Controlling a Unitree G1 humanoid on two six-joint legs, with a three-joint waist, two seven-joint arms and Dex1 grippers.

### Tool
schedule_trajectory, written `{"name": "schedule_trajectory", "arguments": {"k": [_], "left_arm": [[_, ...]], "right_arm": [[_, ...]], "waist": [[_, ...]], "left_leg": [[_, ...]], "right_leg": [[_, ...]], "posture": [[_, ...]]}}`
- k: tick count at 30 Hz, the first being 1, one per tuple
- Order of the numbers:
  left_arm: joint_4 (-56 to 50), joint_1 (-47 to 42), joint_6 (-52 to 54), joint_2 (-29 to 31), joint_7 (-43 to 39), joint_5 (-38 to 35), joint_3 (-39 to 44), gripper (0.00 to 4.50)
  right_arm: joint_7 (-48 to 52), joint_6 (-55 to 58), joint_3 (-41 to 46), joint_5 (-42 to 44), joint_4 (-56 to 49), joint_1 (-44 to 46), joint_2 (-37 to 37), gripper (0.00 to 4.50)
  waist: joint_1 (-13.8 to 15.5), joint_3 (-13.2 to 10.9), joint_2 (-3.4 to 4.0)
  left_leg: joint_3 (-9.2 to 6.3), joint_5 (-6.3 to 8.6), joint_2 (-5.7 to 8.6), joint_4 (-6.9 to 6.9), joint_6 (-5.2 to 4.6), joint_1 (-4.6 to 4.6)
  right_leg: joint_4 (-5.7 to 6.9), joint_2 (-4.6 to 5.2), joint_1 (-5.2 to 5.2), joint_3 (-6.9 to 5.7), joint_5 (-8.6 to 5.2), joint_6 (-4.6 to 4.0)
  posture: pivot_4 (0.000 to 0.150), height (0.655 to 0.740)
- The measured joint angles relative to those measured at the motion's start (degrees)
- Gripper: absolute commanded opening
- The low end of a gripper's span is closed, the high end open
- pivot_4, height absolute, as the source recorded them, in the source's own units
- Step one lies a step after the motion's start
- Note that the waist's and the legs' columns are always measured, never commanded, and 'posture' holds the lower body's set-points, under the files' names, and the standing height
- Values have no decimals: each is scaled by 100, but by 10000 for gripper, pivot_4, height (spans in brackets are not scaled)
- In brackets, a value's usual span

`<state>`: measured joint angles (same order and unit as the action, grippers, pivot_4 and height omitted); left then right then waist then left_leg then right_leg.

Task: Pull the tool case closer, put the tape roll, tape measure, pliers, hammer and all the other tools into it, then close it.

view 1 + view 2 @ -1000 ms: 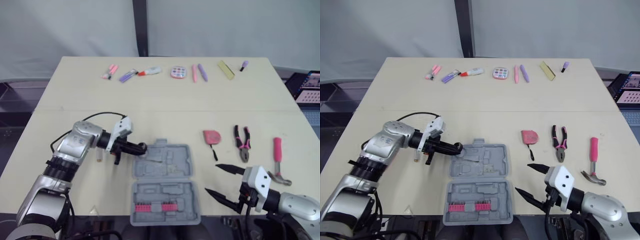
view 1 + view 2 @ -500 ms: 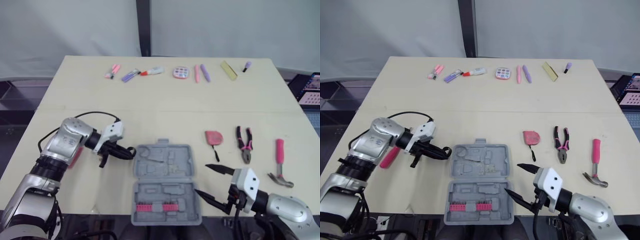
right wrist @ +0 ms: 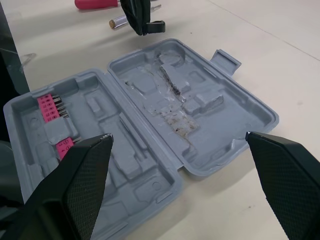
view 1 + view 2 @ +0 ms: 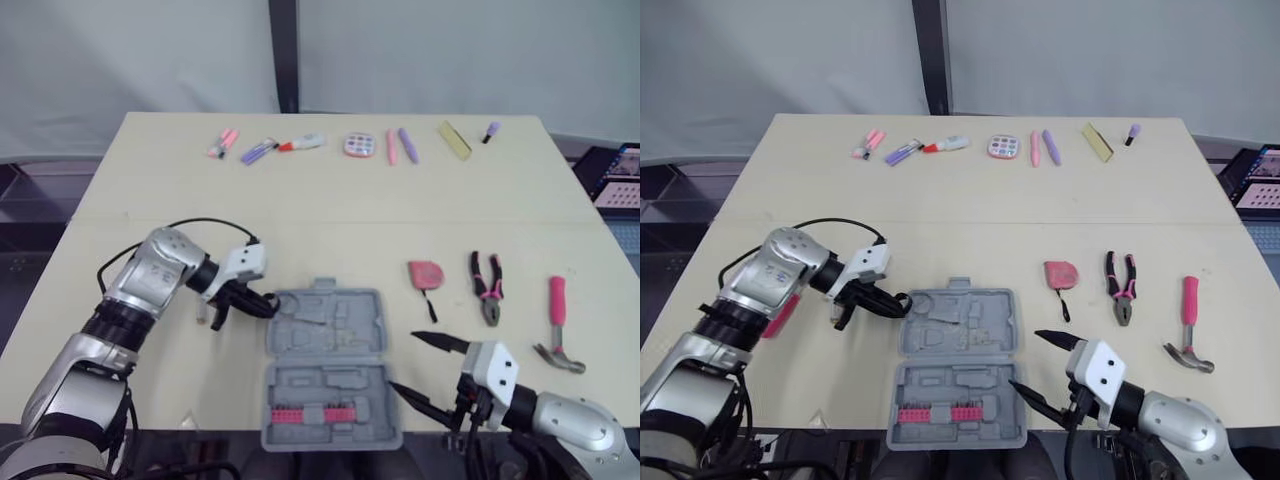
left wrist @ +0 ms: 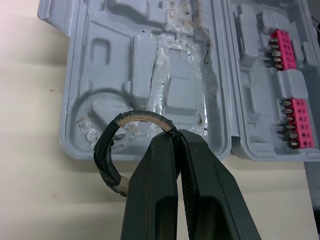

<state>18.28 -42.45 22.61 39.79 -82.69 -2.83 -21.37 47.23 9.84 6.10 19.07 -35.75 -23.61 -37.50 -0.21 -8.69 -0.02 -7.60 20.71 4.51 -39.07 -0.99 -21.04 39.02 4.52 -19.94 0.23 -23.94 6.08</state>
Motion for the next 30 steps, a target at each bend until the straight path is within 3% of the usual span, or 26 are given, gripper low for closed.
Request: {"name": "schedule_trajectory", "arguments": {"k": [13, 30], "left_arm": [[363, -245, -169, -521, 412, 291, -52, 532], [698, -302, -285, -593, 378, 444, -163, 532]], "right_arm": [[-1, -1, 51, -2, 47, -4, -12, 45000], [-14, -9, 86, -6, 41, -205, -12, 45000]], "waist": [[5, 0, -1], [6, 0, -1]], "left_leg": [[2, 0, 1, -3, 0, 0], [3, 0, 4, -2, 0, 0]], "right_leg": [[5, -3, -1, -6, 0, 0], [6, -2, -1, -6, 0, 0]], "posture": [[1500, 7400], [1500, 7400]]}}
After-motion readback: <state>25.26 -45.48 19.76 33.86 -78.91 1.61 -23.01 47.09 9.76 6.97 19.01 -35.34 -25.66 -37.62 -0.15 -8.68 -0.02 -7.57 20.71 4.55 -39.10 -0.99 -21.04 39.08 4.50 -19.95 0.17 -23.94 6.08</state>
